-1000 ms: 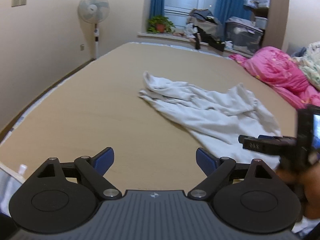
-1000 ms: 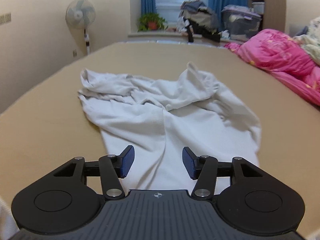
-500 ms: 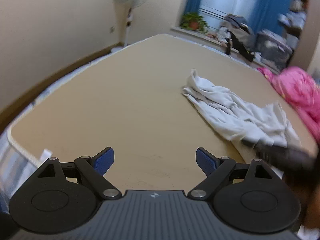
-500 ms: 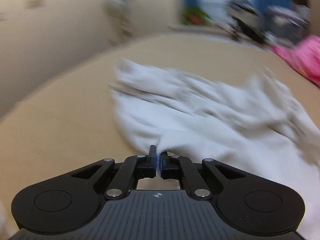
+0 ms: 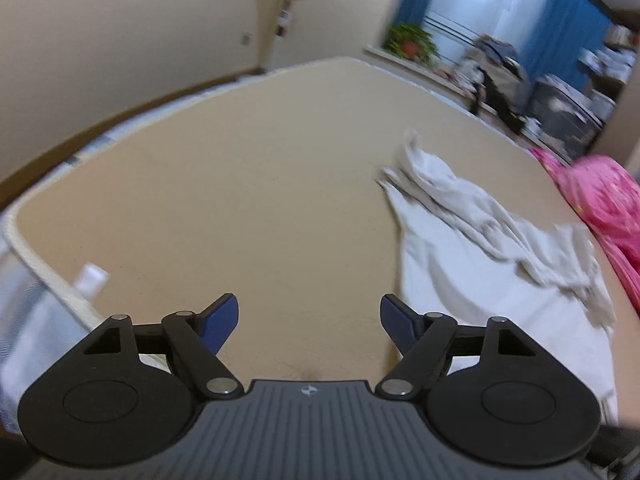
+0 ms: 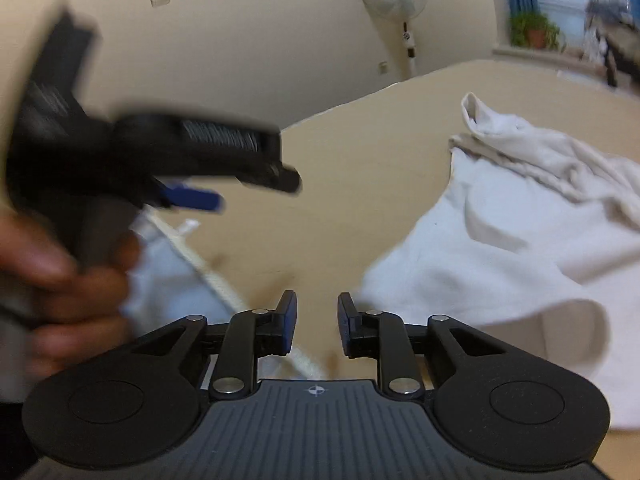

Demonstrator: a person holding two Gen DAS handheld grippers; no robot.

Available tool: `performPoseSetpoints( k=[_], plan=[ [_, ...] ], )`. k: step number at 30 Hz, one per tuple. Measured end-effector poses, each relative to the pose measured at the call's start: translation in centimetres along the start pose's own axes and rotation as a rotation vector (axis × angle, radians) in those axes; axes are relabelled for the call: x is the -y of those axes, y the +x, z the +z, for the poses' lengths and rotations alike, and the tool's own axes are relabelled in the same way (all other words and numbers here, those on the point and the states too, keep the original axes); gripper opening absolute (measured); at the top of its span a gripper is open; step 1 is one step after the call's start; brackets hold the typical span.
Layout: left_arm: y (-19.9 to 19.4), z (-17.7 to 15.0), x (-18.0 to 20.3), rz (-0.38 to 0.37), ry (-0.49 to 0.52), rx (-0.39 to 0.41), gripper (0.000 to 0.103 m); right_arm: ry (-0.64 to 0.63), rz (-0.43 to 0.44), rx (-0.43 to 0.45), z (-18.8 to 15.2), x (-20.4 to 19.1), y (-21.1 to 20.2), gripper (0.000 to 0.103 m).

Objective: Fold small clothes

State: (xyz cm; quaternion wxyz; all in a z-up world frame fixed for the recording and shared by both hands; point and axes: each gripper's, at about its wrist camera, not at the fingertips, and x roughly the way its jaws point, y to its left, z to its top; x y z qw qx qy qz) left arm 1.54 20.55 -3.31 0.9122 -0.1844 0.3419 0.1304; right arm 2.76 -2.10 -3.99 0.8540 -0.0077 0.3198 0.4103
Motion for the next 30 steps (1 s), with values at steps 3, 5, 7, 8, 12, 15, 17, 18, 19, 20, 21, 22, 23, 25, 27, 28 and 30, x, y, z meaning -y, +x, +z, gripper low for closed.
performPoseSetpoints(
  k=[3, 5, 7, 8, 12, 15, 17, 18, 19, 20, 21, 22, 23, 25, 27, 28, 30],
  plan=[
    [-0.3, -1.2, 2.4, -0.066, 0.1, -0.005, 0.082, 0.018, -0.118, 0.007, 0.5, 4.2, -4.9, 0.037],
    [-1.0, -2.3, 4.3, -0.101, 0.182, 0.008, 0.082, 0.053, -0.263, -0.028, 1.0, 8.4, -7.6, 0.037],
    [-1.4, -3.4, 6.1, -0.132, 0.258, 0.017, 0.082, 0.083, -0.408, -0.057, 1.0, 12.4, -9.2, 0.043],
    [-1.5, -4.0, 7.0, -0.141, 0.3, 0.015, 0.085, 0.107, -0.459, -0.069, 0.4, 14.0, -9.9, 0.045],
    [0.0, -6.5, 10.1, -0.134, 0.442, -0.038, 0.088, 0.302, -0.614, -0.063, -2.5, 20.1, -10.8, 0.052],
    [1.8, -7.9, 12.5, -0.09, 0.546, -0.056, 0.092, 0.485, -0.631, -0.041, -3.7, 22.0, -10.2, 0.052],
    [2.8, -8.9, 13.9, -0.033, 0.613, -0.038, 0.091, 0.456, -0.595, -0.045, -4.4, 21.6, -9.2, 0.052],
    [3.3, -8.8, 13.6, 0.019, 0.627, -0.02, 0.085, 0.417, -0.599, -0.064, -4.4, 21.2, -8.5, 0.052],
    [3.5, -8.6, 13.3, 0.076, 0.615, -0.003, 0.077, 0.388, -0.606, -0.074, -4.5, 20.9, -7.9, 0.052],
    [3.6, -8.1, 12.4, 0.106, 0.574, -0.006, 0.057, 0.373, -0.609, -0.077, -4.5, 20.8, -7.7, 0.052],
    [3.5, -7.2, 11.0, 0.116, 0.515, -0.016, 0.027, 0.365, -0.609, -0.074, -4.5, 20.8, -8.0, 0.051],
    [3.1, -6.4, 9.5, 0.14, 0.448, -0.019, 0.014, 0.357, -0.606, -0.063, -4.5, 20.5, -7.9, 0.042],
    [2.7, -5.7, 8.0, 0.154, 0.395, -0.027, 0.012, 0.356, -0.599, -0.057, -4.4, 20.5, -8.0, 0.034],
    [1.5, -4.7, 5.5, 0.147, 0.319, -0.043, 0.007, 0.357, -0.579, -0.034, -4.5, 20.1, -8.5, 0.011],
    [-0.2, -3.8, 4.4, 0.108, 0.302, -0.034, 0.007, 0.36, -0.571, -0.005, -3.7, 21.2, -10.0, 0.009],
    [-1.3, -3.4, 4.1, 0.084, 0.302, -0.018, 0.007, 0.36, -0.567, 0.012, -3.4, 20.9, -10.8, 0.008],
    [-3.7, -2.9, 3.7, 0.053, 0.307, 0.004, 0.006, 0.378, -0.556, 0.036, -2.6, 19.5, -13.2, 0.008]
  ],
)
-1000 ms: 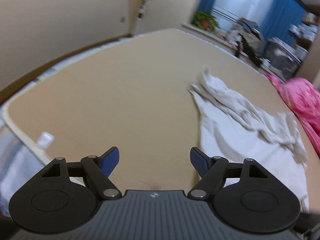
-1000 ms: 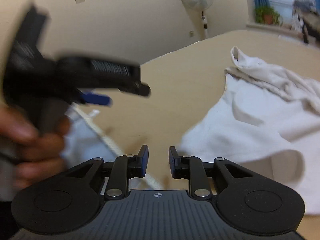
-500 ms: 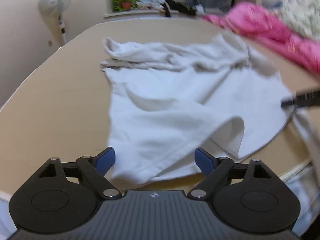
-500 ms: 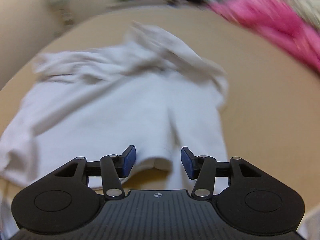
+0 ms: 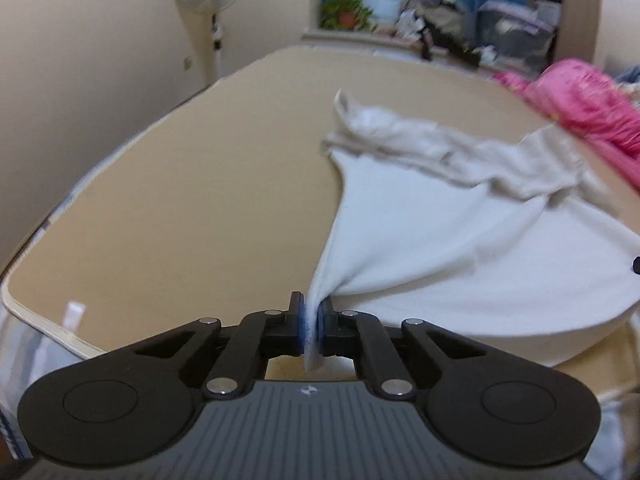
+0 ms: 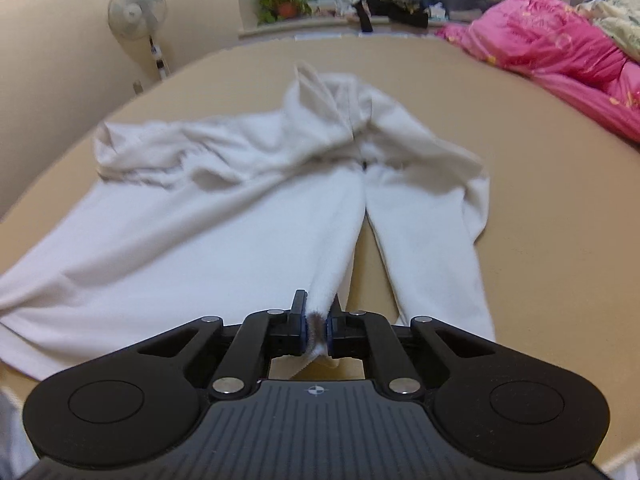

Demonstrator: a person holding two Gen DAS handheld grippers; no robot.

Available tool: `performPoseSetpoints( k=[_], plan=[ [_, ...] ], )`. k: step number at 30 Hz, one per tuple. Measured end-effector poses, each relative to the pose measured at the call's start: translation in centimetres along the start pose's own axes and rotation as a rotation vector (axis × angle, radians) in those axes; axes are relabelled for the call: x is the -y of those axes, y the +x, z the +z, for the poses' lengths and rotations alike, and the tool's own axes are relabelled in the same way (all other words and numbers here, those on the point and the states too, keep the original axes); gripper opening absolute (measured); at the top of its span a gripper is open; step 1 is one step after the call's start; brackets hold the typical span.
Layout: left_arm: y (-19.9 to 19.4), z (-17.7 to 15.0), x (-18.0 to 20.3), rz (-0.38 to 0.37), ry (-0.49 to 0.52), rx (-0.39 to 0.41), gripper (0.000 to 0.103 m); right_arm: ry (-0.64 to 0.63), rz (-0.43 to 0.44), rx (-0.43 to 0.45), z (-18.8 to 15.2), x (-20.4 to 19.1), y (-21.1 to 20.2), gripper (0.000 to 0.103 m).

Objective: Fold small clothes

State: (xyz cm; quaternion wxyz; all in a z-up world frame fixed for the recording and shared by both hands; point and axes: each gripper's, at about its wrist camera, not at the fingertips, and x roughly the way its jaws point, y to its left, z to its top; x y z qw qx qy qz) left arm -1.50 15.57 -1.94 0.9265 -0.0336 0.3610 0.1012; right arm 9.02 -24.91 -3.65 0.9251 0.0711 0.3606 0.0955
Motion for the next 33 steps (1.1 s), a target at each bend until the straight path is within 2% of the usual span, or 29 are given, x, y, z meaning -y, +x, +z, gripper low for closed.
performPoseSetpoints(
  k=[3, 6, 8, 10, 11, 12, 14, 15, 16, 17, 18, 19, 21, 23, 24, 26, 28, 29, 30, 31, 33],
  plan=[
    [-3.2, -0.6, -0.7, -0.003, 0.003, -0.021, 0.006, 0.071, 0.016, -0.016, 0.3, 0.5, -5.1, 0.008],
    [-5.5, -2.4, -1.8, -0.025, 0.018, -0.084, 0.006, 0.128, 0.04, -0.071, -1.7, 1.2, -9.7, 0.008],
    [-5.8, -3.7, -1.8, -0.045, 0.072, -0.18, 0.009, 0.092, 0.048, -0.124, -3.7, 0.9, -10.9, 0.008],
    [-6.5, -4.1, -2.2, -0.057, 0.093, -0.219, 0.012, 0.003, 0.049, -0.254, -6.2, 0.6, -9.9, 0.014],
    [-7.2, -3.7, -2.5, -0.071, 0.089, -0.197, 0.02, -0.014, 0.052, -0.307, -7.0, 0.9, -9.2, 0.015],
    [-7.9, -3.4, -2.7, -0.095, 0.077, -0.163, 0.038, 0.002, 0.042, -0.318, -7.4, 1.5, -9.0, 0.015],
    [-9.1, -2.4, -3.3, -0.146, 0.063, -0.083, 0.059, 0.063, 0.016, -0.258, -7.1, 3.0, -9.3, 0.016],
    [-9.1, -1.9, -3.2, -0.156, 0.067, -0.054, 0.059, 0.095, 0.011, -0.22, -6.7, 3.9, -9.4, 0.023],
    [-8.7, -1.6, -2.9, -0.16, 0.077, -0.05, 0.059, 0.123, 0.01, -0.185, -6.4, 4.6, -9.4, 0.029],
    [-7.8, -1.2, -2.5, -0.16, 0.083, -0.066, 0.057, 0.144, 0.016, -0.156, -6.0, 5.1, -8.9, 0.03],
    [-6.7, -1.0, -2.2, -0.157, 0.086, -0.092, 0.049, 0.152, 0.025, -0.151, -5.9, 5.3, -8.3, 0.031],
    [-5.4, -1.0, -1.7, -0.14, 0.091, -0.124, 0.042, 0.156, 0.032, -0.163, -5.9, 5.4, -7.2, 0.032],
    [-3.1, -1.5, -0.9, -0.084, 0.12, -0.22, 0.021, 0.164, 0.02, -0.215, -6.6, 5.3, -5.2, 0.033],
    [-1.0, -2.7, -0.7, -0.017, 0.143, -0.354, 0.012, 0.18, 0.032, -0.289, -7.6, 4.8, -3.4, 0.029],
    [-0.4, -3.1, -0.8, 0.002, 0.148, -0.398, 0.012, 0.139, 0.033, -0.3, -8.0, 4.1, -3.1, 0.013],
    [-0.7, -2.9, -0.5, 0.023, 0.183, -0.412, 0.012, 0.004, 0.074, -0.271, -7.8, 2.3, -4.0, 0.01],
    [-1.0, -2.7, -0.5, 0.041, 0.198, -0.428, 0.012, 0.031, 0.169, -0.247, -7.0, 2.7, -5.2, 0.011],
    [-1.1, -2.7, -0.6, 0.045, 0.196, -0.439, 0.012, 0.087, 0.181, -0.231, -6.5, 3.7, -5.8, 0.011],
    [-1.2, -3.0, -0.8, 0.044, 0.187, -0.447, 0.012, 0.133, 0.147, -0.197, -6.2, 4.8, -6.2, 0.011],
    [-1.3, -2.9, -0.9, 0.041, 0.169, -0.453, 0.012, 0.183, 0.064, -0.151, -5.9, 6.2, -6.5, 0.015],
    [-1.6, -3.0, -1.1, 0.031, 0.132, -0.447, 0.013, 0.242, -0.093, -0.114, -5.4, 8.6, -6.3, 0.022]
  ],
)
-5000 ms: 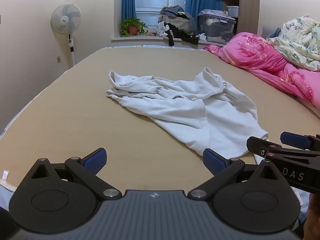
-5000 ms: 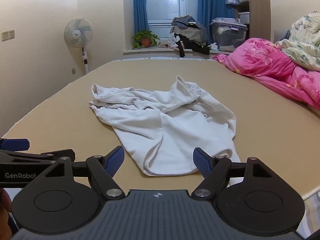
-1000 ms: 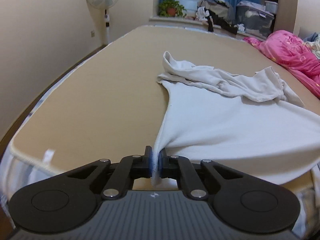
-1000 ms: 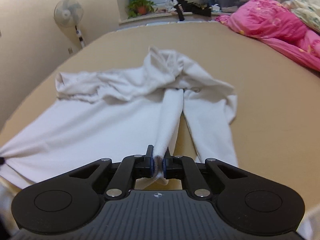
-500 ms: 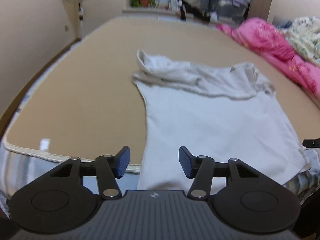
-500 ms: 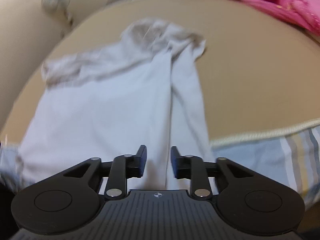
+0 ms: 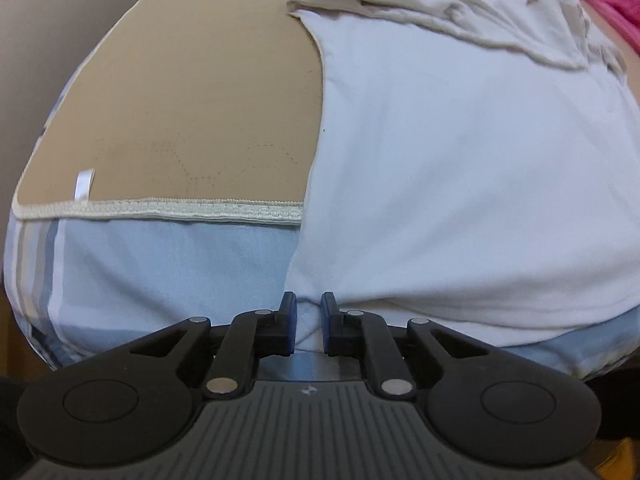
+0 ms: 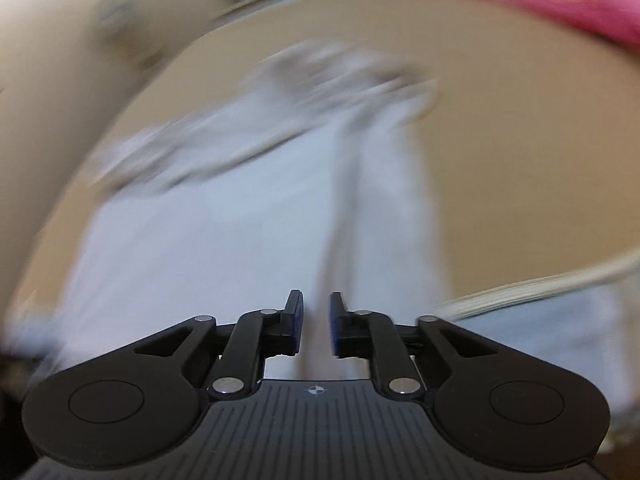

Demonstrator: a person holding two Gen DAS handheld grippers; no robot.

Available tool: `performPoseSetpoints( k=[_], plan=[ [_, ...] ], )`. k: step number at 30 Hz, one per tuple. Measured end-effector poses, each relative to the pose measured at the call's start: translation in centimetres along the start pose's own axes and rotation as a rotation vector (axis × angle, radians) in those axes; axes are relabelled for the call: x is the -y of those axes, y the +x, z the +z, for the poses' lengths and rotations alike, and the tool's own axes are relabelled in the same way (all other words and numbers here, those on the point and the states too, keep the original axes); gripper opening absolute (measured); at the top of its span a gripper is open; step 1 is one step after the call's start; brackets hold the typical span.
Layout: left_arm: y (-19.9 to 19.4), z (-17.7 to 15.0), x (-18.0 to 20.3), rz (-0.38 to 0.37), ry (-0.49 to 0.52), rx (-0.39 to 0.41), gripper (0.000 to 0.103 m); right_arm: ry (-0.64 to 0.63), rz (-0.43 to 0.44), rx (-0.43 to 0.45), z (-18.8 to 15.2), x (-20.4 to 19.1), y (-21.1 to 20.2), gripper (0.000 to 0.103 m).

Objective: Fold small clothes

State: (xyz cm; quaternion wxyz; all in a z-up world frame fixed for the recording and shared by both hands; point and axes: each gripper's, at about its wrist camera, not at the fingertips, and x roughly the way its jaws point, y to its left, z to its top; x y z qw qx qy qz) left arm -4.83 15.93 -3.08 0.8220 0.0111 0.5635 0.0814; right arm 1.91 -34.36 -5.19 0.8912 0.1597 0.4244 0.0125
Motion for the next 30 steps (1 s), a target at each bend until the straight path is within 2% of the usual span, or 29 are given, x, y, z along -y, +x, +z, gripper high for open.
performPoseSetpoints(
  k=[2, 4, 5, 7, 8, 9, 10, 11, 13, 15, 16, 18, 19, 21, 22, 23, 24, 25, 27, 28, 29, 30],
  plan=[
    [-0.5, 0.1, 0.1, -0.008, -0.024, 0.027, 0.014, 0.036, -0.074, 0.002, 0.9, 1.4, 1.1, 0.028],
    [-1.3, 0.3, -0.1, -0.019, -0.052, 0.06, 0.016, -0.005, -0.068, -0.05, 1.3, 1.4, 3.1, 0.043],
    [-1.4, 0.6, 0.1, -0.024, -0.064, 0.078, 0.016, -0.049, -0.061, -0.089, 1.2, 0.9, 4.3, 0.047],
    [-2.3, 1.0, 0.2, -0.026, -0.084, 0.12, 0.016, -0.138, -0.093, -0.14, 0.6, -0.6, 6.5, 0.048],
    [-2.7, 1.2, 0.4, -0.025, -0.09, 0.144, 0.016, -0.193, -0.115, -0.138, 0.4, -1.3, 7.2, 0.048],
    [-3.2, 1.4, 0.6, -0.027, -0.094, 0.175, 0.016, -0.233, -0.116, -0.127, 0.5, -2.0, 7.4, 0.038],
    [-2.9, 2.1, 1.2, -0.026, -0.096, 0.201, 0.016, -0.272, -0.103, -0.121, 0.8, -2.6, 7.4, 0.01],
    [-3.1, 2.5, 1.5, -0.02, -0.1, 0.218, 0.016, -0.299, -0.099, -0.117, 1.4, -3.1, 7.2, 0.006],
    [-3.5, 3.2, 2.1, -0.025, -0.098, 0.261, 0.016, -0.363, -0.086, -0.11, 3.2, -3.2, 6.7, 0.006],
    [-3.5, 4.3, 3.3, -0.013, -0.071, 0.293, 0.016, -0.441, -0.127, -0.08, 5.8, -2.4, 6.0, 0.006],
    [-3.4, 4.6, 3.8, -0.007, -0.062, 0.299, 0.016, -0.48, -0.173, -0.057, 7.1, -1.9, 5.4, 0.005],
    [-3.0, 5.3, 4.6, -0.011, -0.054, 0.297, 0.016, -0.589, -0.388, 0.031, 10.5, -0.6, 4.9, 0.005],
    [-2.8, 5.6, 5.0, -0.014, -0.051, 0.291, 0.016, -0.602, -0.519, 0.094, 12.5, 0.7, 4.5, 0.005],
    [-2.2, 6.0, 5.6, -0.018, -0.045, 0.275, 0.016, -0.494, -0.778, 0.212, 15.7, 4.0, 4.1, 0.007],
    [-2.0, 6.3, 5.7, -0.024, -0.045, 0.268, 0.016, -0.416, -0.873, 0.255, 16.6, 5.7, 4.0, 0.012],
    [-1.7, 6.6, 5.9, -0.033, -0.047, 0.261, 0.016, -0.33, -0.922, 0.265, 17.0, 7.5, 4.3, 0.021],
    [-1.5, 6.8, 6.0, -0.04, -0.048, 0.256, 0.016, -0.216, -0.919, 0.258, 17.0, 9.4, 4.7, 0.034],
    [-1.3, 7.0, 6.1, -0.048, -0.047, 0.25, 0.016, -0.113, -0.859, 0.256, 16.4, 11.0, 5.0, 0.034],
    [-0.9, 7.4, 6.3, -0.075, -0.025, 0.243, 0.018, 0.106, -0.656, 0.203, 14.3, 14.0, 6.3, 0.033],
    [-1.1, 7.8, 6.5, -0.089, 0.0, 0.249, 0.02, 0.243, -0.554, 0.097, 14.0, 15.6, 7.3, 0.033],
    [-1.3, 8.1, 6.6, -0.098, 0.021, 0.259, 0.025, 0.389, -0.434, 0.087, 13.8, 16.9, 7.6, 0.033],
    [-1.6, 8.6, 6.6, -0.108, 0.043, 0.272, 0.031, 0.556, -0.289, 0.141, 13.3, 18.5, 7.2, 0.032]
  ],
)
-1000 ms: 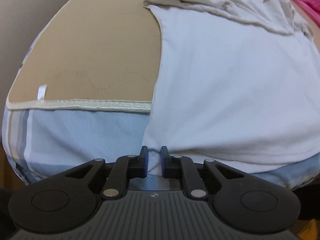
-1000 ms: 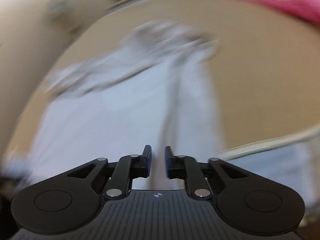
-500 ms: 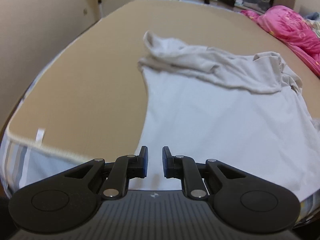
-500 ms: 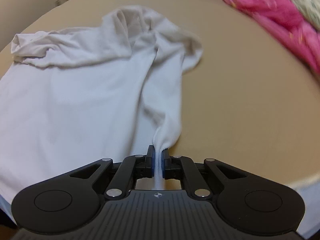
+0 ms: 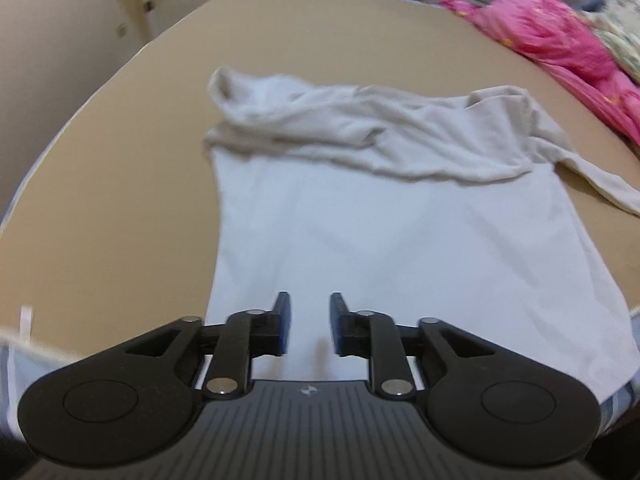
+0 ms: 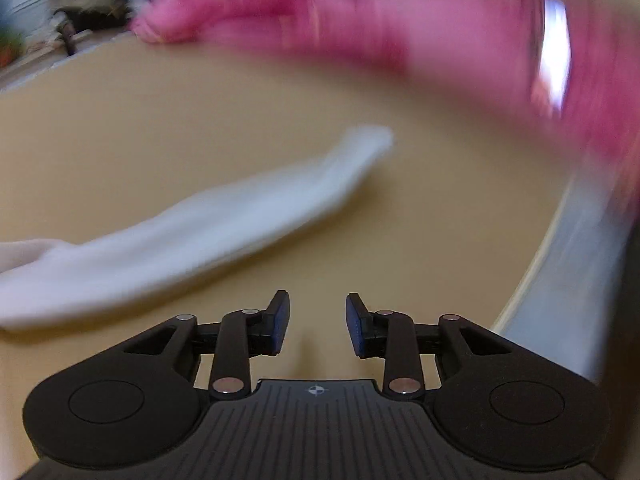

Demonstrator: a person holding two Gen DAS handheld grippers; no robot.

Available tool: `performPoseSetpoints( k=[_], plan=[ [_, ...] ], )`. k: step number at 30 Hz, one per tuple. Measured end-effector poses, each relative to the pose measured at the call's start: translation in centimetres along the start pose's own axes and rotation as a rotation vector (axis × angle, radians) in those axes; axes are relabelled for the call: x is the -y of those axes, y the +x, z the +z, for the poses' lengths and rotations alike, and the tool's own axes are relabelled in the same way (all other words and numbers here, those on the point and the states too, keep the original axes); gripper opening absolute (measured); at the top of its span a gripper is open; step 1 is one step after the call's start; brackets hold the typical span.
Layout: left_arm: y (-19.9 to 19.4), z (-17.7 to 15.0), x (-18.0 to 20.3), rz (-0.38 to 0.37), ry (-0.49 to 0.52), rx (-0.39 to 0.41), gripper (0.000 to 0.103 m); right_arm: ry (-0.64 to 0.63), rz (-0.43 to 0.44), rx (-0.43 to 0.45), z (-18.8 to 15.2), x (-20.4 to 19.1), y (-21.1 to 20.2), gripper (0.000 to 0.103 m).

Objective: Fold small clothes

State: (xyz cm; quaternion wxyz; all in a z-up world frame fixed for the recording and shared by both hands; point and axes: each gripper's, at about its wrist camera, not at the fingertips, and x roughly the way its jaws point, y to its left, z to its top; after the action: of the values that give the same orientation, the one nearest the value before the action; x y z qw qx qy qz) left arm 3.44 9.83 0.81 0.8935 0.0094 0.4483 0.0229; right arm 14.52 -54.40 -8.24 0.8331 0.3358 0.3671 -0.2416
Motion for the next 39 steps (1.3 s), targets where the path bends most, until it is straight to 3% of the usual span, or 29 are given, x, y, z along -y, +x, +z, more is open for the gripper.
performPoseSetpoints(
  k=[1, 3, 7, 8, 10, 13, 14, 16, 19, 21, 23, 25, 28, 29, 31, 32, 34, 36, 39],
  plan=[
    [-0.1, 0.7, -0.1, -0.011, 0.023, 0.015, 0.032, 0.097, 0.056, 0.0, 0.4, 0.9, 0.1, 0.032],
    [0.1, 2.4, -0.4, -0.016, 0.07, 0.041, 0.034, 0.155, 0.078, 0.051, 1.0, 1.6, 0.3, 0.034],
    [1.7, 5.6, -1.8, 0.027, 0.118, 0.136, 0.037, 0.279, 0.147, -0.011, 2.2, 2.4, 3.7, 0.039],
    [2.5, 6.0, -2.3, 0.042, 0.11, 0.155, 0.037, 0.317, 0.153, -0.025, 2.3, 2.8, 4.9, 0.039],
    [4.4, 6.6, -3.1, 0.081, 0.049, 0.105, 0.037, 0.368, 0.166, -0.048, 2.5, 3.8, 6.5, 0.041],
    [5.1, 6.8, -3.3, 0.026, -0.041, 0.08, 0.037, 0.359, 0.131, -0.032, 3.0, 3.6, 8.0, 0.039],
    [5.1, 6.8, -2.9, 0.032, -0.023, 0.093, 0.037, 0.333, 0.115, -0.015, 3.2, 2.9, 8.3, 0.036],
    [5.1, 6.6, -2.2, 0.047, 0.023, 0.107, 0.037, 0.263, 0.123, 0.005, 4.0, 2.3, 8.2, 0.003],
    [5.8, 6.6, -2.5, 0.044, 0.018, 0.088, 0.037, 0.178, 0.137, 0.096, 5.5, 0.5, 8.2, 0.002],
    [6.1, 6.6, -3.0, 0.045, -0.003, 0.073, 0.037, 0.181, 0.158, 0.25, 7.5, 0.8, 6.7, 0.002],
    [6.4, 6.6, -3.5, 0.039, -0.021, 0.065, 0.037, 0.144, 0.088, 0.359, 9.0, 1.0, 6.3, 0.002],
    [6.7, 6.6, -3.8, 0.026, -0.025, 0.06, 0.037, 0.135, 0.011, 0.37, 9.3, 1.3, 7.4, 0.002],
    [6.9, 6.8, -3.6, -0.004, -0.002, 0.058, 0.037, 0.149, -0.069, 0.216, 8.9, 0.5, 10.0, 0.009],
    [7.0, 6.9, -3.4, -0.01, 0.01, 0.06, 0.037, 0.113, -0.152, 0.182, 8.5, -0.5, 10.1, 0.009],
    [7.2, 7.1, -2.9, -0.021, 0.029, 0.067, 0.037, 0.05, -0.291, 0.265, 7.4, -3.0, 8.1, 0.019],
    [7.2, 7.3, -2.6, -0.029, 0.036, 0.074, 0.037, 0.002, -0.282, 0.311, 6.7, -4.5, 7.0, 0.019],
    [7.2, 7.7, -1.9, -0.05, 0.05, 0.092, 0.037, -0.149, -0.081, 0.341, 4.8, -8.4, 4.5, 0.019],
    [7.2, 7.9, -1.1, -0.076, 0.069, 0.108, 0.037, -0.274, 0.236, 0.313, 1.7, -12.3, 1.9, 0.021],
    [7.0, 7.9, 0.1, -0.116, 0.104, 0.127, 0.037, -0.472, 0.628, 0.087, -3.6, -17.1, 0.6, 0.034]
  ],
)
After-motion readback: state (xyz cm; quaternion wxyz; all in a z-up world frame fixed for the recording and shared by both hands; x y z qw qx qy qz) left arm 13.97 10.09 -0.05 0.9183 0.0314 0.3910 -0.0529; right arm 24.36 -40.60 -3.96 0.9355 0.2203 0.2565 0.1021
